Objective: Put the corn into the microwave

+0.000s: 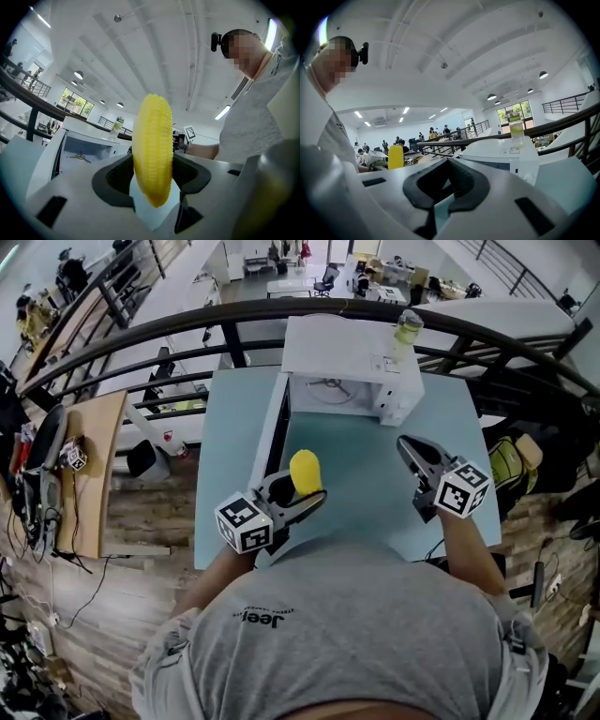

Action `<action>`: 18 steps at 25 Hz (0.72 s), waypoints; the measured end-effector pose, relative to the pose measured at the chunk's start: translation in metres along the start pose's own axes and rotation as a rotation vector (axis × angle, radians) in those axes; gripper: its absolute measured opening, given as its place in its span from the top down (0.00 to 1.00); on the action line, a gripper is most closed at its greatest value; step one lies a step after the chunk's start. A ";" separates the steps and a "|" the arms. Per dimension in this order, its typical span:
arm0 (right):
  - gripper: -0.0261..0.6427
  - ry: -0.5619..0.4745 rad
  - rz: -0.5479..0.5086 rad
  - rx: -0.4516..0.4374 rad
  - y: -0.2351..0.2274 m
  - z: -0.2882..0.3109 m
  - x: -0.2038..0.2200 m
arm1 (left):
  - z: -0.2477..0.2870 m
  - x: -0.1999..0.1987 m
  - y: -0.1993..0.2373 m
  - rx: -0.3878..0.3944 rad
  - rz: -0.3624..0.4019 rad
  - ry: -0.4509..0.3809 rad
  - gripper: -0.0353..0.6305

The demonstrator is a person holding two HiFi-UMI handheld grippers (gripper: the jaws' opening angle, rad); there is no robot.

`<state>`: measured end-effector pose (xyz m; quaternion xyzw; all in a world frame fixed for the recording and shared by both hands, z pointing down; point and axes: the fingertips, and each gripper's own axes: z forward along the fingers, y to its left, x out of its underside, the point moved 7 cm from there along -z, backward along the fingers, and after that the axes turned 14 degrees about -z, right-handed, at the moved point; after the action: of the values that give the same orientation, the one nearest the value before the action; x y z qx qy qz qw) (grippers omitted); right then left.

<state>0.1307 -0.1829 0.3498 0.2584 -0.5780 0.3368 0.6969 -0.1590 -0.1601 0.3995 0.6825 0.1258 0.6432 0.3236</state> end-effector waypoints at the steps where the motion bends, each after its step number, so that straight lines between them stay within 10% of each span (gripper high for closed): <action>1: 0.93 0.007 0.002 -0.003 -0.003 0.002 0.002 | 0.004 0.001 0.005 -0.003 -0.008 -0.001 0.56; 18: 0.93 0.043 -0.011 -0.190 -0.117 0.004 0.079 | 0.161 0.033 0.083 -0.364 -0.093 0.082 0.56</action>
<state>0.2259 -0.2474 0.4314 0.1870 -0.5907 0.2819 0.7326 -0.0204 -0.2485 0.4813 0.5796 0.0519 0.6669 0.4654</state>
